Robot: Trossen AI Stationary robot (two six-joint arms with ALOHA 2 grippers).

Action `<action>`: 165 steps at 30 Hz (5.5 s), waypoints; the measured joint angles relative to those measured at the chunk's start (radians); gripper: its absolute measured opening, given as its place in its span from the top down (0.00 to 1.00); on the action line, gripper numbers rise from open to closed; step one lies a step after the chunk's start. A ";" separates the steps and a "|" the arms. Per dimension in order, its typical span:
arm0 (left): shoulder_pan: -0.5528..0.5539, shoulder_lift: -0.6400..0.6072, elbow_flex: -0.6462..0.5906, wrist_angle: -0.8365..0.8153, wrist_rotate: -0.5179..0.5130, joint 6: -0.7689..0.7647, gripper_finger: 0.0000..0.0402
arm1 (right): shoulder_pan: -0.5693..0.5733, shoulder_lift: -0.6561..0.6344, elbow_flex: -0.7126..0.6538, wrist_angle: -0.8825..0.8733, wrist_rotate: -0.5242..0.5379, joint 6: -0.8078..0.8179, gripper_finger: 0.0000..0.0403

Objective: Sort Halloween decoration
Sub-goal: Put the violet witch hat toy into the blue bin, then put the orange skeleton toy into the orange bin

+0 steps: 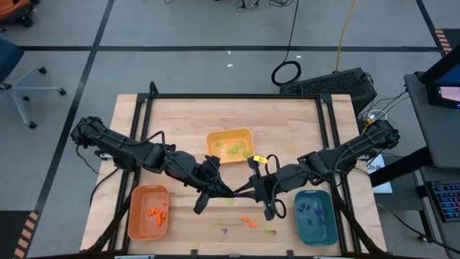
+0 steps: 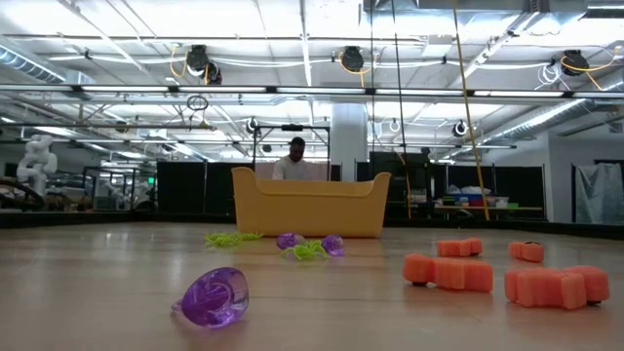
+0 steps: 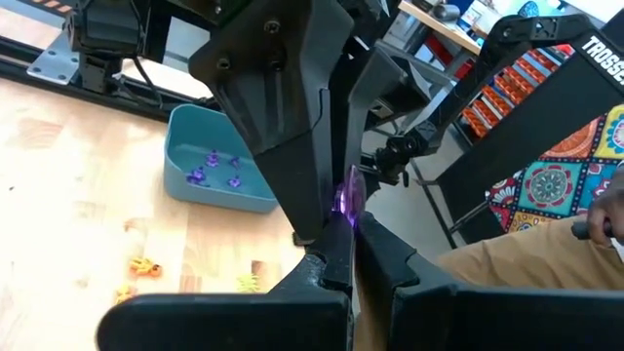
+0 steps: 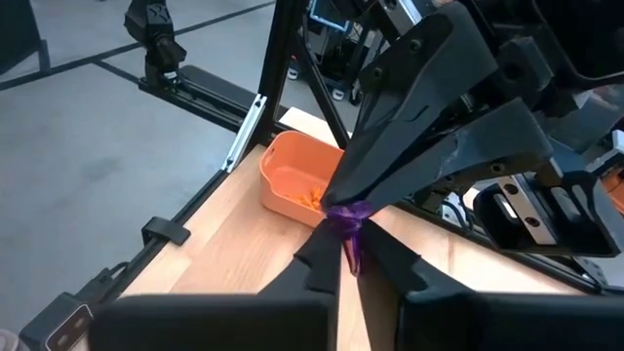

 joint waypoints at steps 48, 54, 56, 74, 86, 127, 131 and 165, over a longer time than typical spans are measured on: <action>0.029 -0.037 0.000 -0.009 0.140 -0.287 0.43 | 0.010 -0.024 0.000 -0.032 -0.026 0.321 1.00; 0.031 -0.061 0.000 -0.009 0.137 -0.274 0.43 | 0.026 -0.090 0.000 -0.127 -0.023 0.434 1.00; 0.031 -0.062 0.000 -0.008 0.130 -0.257 0.43 | 0.034 -0.113 0.000 -0.185 -0.023 0.472 1.00; 0.033 -0.061 0.000 -0.007 -0.155 -0.107 0.43 | 0.143 -0.245 0.000 -0.794 -0.082 1.034 1.00; 0.039 -0.061 0.000 0.023 -0.244 0.135 0.43 | 0.254 -0.243 -0.023 -1.085 -0.129 1.391 1.00; 0.053 -0.060 0.000 0.036 -0.300 -0.053 0.43 | 0.594 -0.243 -0.640 -0.698 -0.126 1.769 0.98; 0.053 -0.060 0.001 -0.022 -0.330 -0.056 0.43 | 0.594 -0.243 -0.649 -0.698 -0.123 1.770 0.95; -0.173 0.261 0.001 -0.158 -0.291 -0.449 0.58 | 0.593 -0.513 -0.567 -0.646 0.141 1.597 0.65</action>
